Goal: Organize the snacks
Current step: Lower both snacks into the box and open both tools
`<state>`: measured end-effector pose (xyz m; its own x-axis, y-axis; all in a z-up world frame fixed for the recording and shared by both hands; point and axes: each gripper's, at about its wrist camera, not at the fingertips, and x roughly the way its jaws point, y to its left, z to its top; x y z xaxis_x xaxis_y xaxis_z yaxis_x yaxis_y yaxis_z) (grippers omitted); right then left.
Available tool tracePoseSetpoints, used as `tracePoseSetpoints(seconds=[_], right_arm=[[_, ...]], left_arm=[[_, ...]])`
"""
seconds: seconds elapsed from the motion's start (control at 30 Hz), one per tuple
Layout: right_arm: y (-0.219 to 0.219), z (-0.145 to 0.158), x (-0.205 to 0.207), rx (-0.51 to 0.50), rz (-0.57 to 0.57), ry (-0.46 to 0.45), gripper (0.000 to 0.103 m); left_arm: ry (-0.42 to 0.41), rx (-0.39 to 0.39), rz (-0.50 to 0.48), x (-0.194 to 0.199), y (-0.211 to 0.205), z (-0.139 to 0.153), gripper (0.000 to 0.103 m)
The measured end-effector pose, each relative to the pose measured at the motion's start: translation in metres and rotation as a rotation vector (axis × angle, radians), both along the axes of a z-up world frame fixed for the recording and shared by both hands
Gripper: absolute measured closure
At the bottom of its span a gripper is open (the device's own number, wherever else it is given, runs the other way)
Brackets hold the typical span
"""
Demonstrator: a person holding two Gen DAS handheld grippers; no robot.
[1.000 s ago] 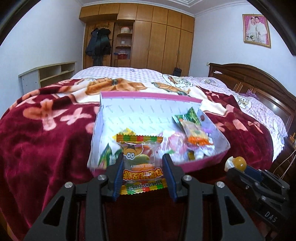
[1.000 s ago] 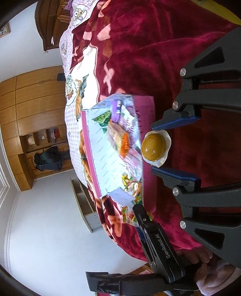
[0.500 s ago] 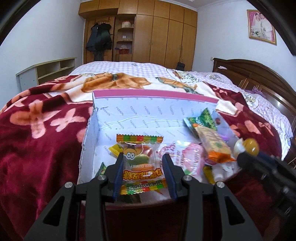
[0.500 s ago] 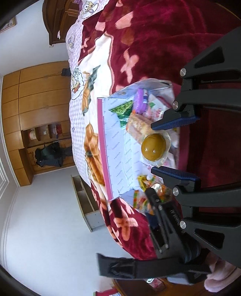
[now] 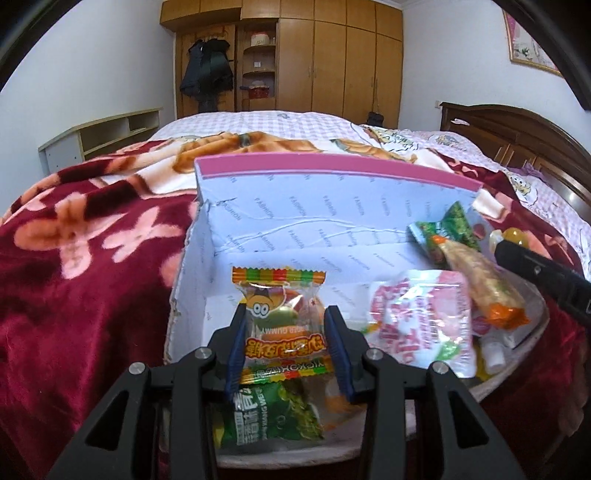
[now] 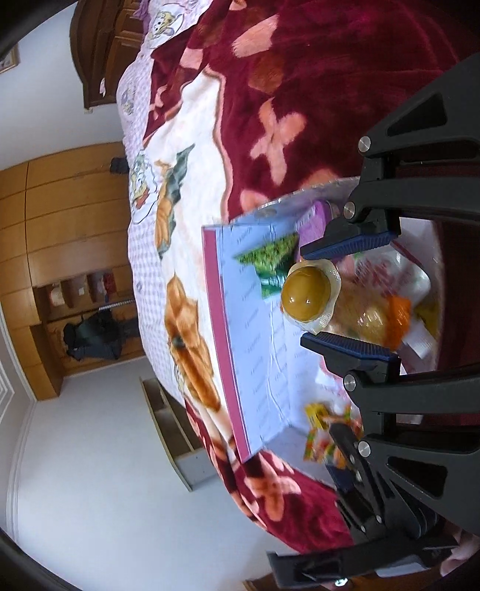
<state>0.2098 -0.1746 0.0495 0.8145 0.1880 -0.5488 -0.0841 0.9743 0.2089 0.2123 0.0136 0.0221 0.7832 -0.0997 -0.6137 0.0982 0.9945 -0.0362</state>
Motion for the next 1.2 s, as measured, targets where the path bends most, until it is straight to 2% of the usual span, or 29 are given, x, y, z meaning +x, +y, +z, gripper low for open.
tracePoseSetpoints(seconds=[0.3,0.5,0.87,0.97,1.07,1.2], right_arm=[[-0.004,-0.010,0.011,0.009,-0.013,0.014,0.060],[-0.006,-0.010,0.012,0.020,-0.016,0.019,0.053],[-0.006,-0.002,-0.004,0.020,0.002,-0.002,0.032],[-0.004,0.003,-0.012,0.009,0.010,-0.018,0.031],[-0.001,0.009,-0.021,0.008,0.019,-0.031,0.031],[0.001,0.016,-0.033,0.014,0.028,-0.049,0.030]], left_arm=[[-0.007,0.033,-0.006,0.004,-0.003,-0.001,0.061],[-0.004,0.042,-0.007,0.004,-0.005,0.000,0.060],[-0.002,0.018,-0.004,-0.007,-0.008,0.010,0.039],[-0.015,0.019,-0.005,-0.013,-0.008,0.016,0.037],[-0.034,0.017,-0.006,-0.022,-0.009,0.022,0.030],[-0.061,0.020,-0.005,-0.033,-0.012,0.032,0.029]])
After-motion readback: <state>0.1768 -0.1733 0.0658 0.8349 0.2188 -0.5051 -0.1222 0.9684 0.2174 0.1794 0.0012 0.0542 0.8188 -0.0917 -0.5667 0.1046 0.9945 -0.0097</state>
